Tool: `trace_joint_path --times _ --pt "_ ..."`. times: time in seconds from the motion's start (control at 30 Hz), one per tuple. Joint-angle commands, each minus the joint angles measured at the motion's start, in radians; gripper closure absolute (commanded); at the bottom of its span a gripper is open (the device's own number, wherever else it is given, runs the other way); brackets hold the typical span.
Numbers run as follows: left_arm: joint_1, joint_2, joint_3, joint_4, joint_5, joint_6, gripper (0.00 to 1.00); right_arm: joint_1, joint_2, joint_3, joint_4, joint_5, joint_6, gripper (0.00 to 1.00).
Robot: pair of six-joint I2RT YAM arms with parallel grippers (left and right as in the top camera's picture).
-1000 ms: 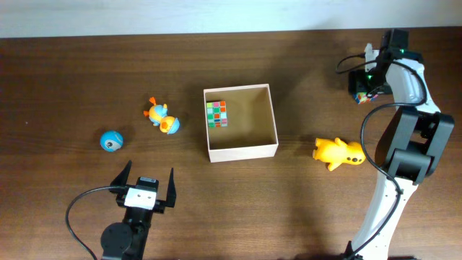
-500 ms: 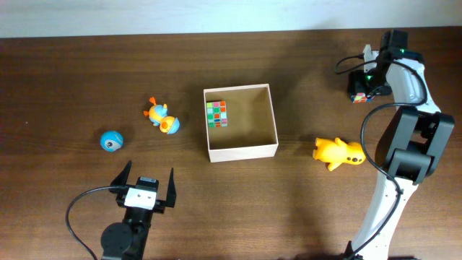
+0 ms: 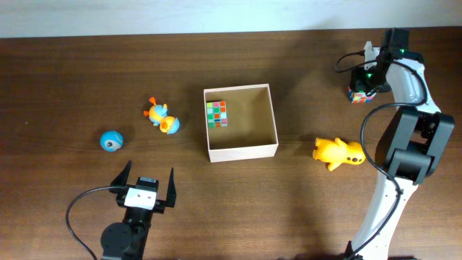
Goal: Pack container
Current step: 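Lower the right gripper and close it on the second cube, then lift the second Rubik's cube and carry it left over the box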
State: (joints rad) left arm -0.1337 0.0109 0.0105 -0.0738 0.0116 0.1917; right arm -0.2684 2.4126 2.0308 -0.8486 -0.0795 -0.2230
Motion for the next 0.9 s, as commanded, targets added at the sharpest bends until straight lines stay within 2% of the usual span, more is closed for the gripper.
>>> trace_joint_path --times 0.0,0.37,0.7,0.87 --pt "0.006 -0.005 -0.002 -0.008 0.0 0.016 0.01 0.0 0.022 0.004 -0.019 -0.01 -0.005 0.46" --pt "0.006 -0.005 -0.002 -0.008 0.0 0.016 0.01 0.0 0.021 0.015 -0.045 -0.03 0.018 0.47" --pt "0.006 -0.005 -0.002 -0.008 0.0 0.016 0.01 0.0 0.019 0.18 -0.182 -0.116 0.022 0.47" --pt "0.006 -0.005 -0.002 -0.008 0.0 0.016 0.01 0.0 0.017 0.319 -0.28 -0.305 0.022 0.47"
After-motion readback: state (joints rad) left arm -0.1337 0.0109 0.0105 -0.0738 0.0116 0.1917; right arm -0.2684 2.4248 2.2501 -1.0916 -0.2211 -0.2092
